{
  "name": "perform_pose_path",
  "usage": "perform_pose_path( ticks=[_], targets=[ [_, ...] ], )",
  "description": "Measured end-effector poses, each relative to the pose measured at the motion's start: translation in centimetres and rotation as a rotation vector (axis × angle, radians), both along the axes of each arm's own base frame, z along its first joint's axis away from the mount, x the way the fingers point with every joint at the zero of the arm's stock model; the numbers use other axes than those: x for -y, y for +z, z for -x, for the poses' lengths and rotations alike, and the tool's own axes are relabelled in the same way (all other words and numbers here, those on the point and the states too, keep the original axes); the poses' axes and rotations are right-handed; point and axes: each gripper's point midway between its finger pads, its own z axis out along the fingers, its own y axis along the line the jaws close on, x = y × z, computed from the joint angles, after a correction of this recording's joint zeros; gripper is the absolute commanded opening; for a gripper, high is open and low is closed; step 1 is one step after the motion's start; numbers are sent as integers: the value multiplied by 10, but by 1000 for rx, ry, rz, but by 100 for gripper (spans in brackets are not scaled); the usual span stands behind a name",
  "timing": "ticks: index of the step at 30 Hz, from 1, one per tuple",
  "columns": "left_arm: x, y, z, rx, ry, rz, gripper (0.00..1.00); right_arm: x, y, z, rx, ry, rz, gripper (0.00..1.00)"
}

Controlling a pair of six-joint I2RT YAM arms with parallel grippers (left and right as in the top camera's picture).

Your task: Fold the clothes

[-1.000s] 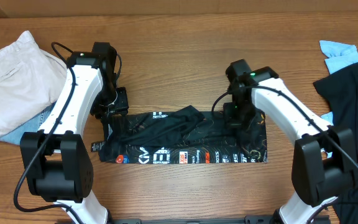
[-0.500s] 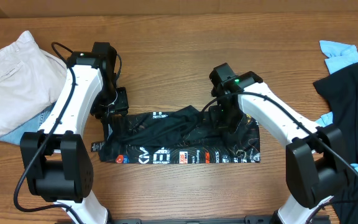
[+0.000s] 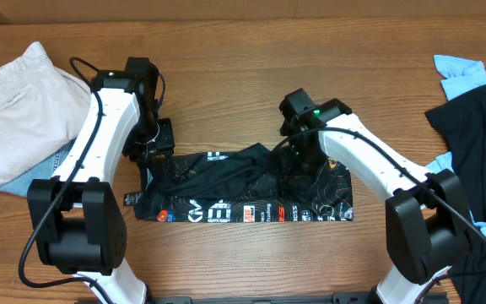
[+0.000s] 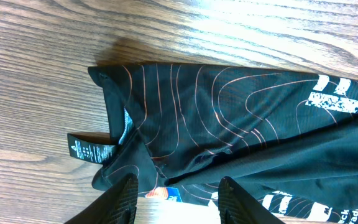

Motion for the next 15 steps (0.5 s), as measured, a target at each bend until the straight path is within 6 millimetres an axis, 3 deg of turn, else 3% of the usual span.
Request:
perform_pose_path(
  ticks=[8,15],
  targets=[
    [0,0,0,0,0,0,45,-5,0,5,-4,37,0,27],
    [0,0,0,0,0,0,46,33,-3,-15,91,-21,201,32]
  ],
)
